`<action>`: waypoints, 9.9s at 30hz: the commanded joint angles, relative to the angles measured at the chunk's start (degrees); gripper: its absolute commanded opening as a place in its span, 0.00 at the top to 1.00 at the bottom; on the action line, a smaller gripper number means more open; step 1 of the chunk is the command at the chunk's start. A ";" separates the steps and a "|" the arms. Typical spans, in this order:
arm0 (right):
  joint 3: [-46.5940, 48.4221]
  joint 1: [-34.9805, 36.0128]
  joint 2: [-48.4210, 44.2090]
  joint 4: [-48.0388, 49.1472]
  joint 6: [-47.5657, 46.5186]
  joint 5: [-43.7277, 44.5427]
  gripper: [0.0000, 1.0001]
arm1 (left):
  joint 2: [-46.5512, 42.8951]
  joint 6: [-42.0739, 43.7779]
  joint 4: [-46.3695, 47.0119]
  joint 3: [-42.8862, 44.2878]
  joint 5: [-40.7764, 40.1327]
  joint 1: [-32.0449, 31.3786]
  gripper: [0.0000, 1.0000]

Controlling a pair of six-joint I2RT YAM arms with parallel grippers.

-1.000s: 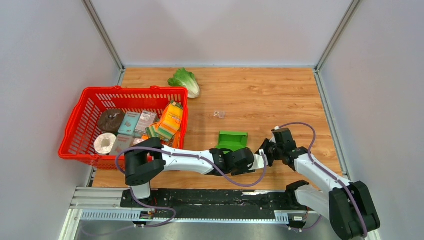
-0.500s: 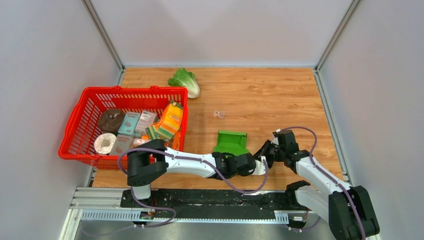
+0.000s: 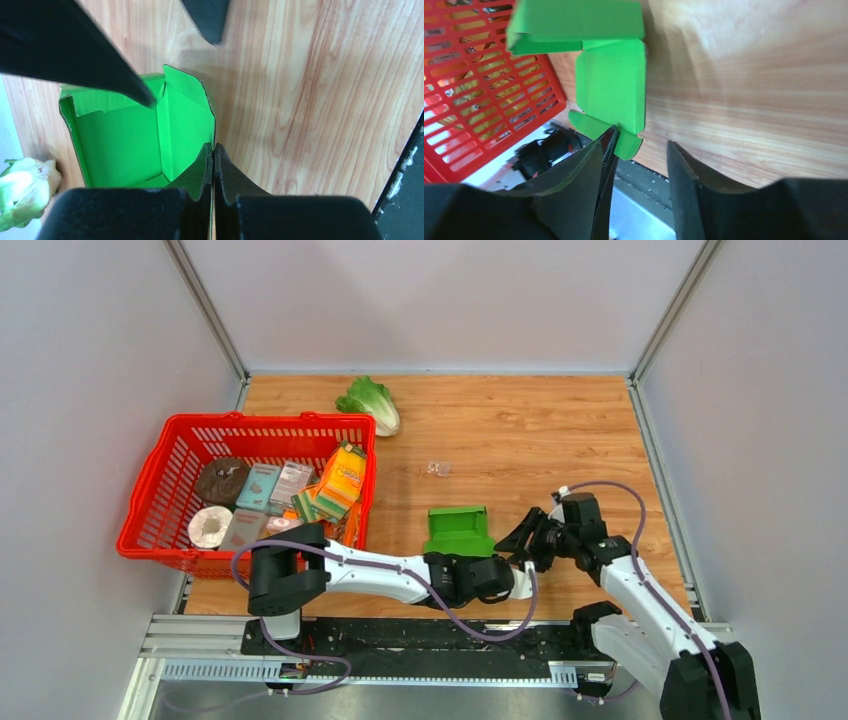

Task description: Fold the paper box

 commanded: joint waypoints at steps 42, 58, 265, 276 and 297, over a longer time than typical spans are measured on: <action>13.78 28.99 -2.42 -3.27 -20.56 30.85 0.10 | -34.16 -64.78 5.28 -8.63 16.18 28.27 0.30; 46.38 41.31 27.28 -28.91 -13.26 58.45 0.36 | -62.83 -52.63 -9.31 -17.34 17.94 28.27 0.30; 2.27 33.31 12.52 21.79 -7.99 52.48 0.78 | -3.43 -51.23 0.36 -5.83 7.57 24.93 0.74; 3.24 34.19 15.16 22.67 -7.29 52.92 0.79 | 5.79 -49.47 -10.94 1.28 -9.38 19.58 1.00; 2.54 34.37 9.02 16.87 -9.48 56.61 0.70 | -6.05 -48.68 -5.36 -2.39 2.27 19.57 0.61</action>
